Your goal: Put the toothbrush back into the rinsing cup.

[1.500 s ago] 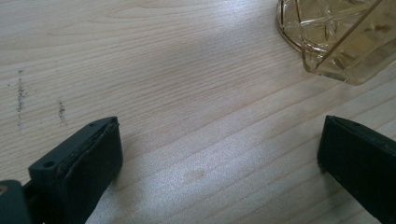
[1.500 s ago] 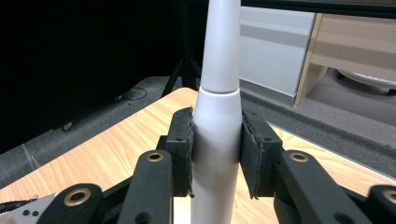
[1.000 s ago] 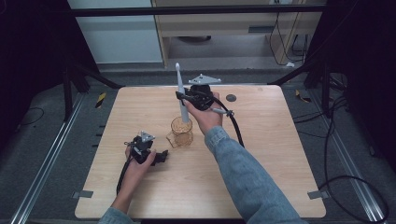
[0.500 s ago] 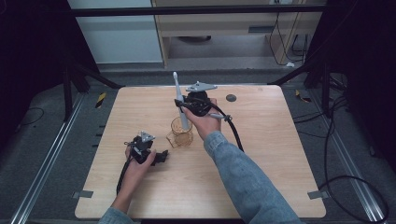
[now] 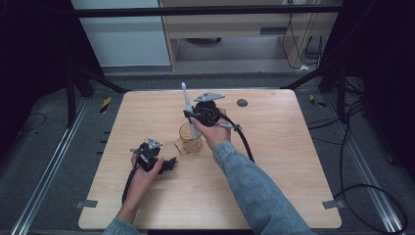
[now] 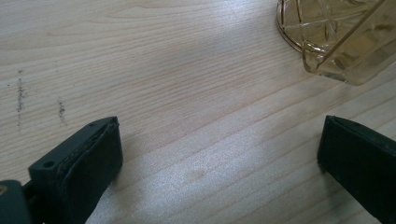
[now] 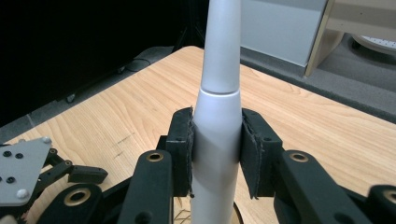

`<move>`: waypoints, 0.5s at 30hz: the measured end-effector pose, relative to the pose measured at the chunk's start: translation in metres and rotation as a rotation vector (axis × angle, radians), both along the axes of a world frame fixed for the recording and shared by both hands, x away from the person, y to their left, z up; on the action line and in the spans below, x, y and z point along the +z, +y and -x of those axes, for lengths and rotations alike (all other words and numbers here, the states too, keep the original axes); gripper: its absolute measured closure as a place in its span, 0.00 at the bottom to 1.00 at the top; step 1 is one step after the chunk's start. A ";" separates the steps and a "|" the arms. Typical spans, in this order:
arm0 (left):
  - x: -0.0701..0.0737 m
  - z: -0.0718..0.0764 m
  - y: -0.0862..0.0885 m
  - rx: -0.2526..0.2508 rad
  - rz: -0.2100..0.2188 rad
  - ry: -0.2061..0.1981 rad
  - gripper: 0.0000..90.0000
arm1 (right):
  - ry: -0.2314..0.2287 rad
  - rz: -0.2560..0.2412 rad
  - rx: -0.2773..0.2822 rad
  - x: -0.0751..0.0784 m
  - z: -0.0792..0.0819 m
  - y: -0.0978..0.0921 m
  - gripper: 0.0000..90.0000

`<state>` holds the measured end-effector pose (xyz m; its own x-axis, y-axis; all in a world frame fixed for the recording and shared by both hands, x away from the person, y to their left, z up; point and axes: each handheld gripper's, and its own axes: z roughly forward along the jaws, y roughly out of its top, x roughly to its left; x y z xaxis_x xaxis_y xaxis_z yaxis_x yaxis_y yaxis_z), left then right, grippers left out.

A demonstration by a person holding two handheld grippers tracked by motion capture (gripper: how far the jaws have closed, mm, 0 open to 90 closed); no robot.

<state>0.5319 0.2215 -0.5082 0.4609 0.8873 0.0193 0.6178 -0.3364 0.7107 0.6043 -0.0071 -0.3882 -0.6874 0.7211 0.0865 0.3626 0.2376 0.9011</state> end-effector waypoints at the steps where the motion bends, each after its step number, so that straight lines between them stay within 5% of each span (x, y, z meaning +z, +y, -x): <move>1: 0.000 0.000 0.000 0.000 0.000 0.000 0.00 | 0.001 0.002 0.001 -0.001 0.000 0.000 0.75; 15: 0.000 0.000 0.000 0.000 0.001 0.000 0.00 | 0.036 0.025 -0.001 -0.017 0.000 0.001 0.75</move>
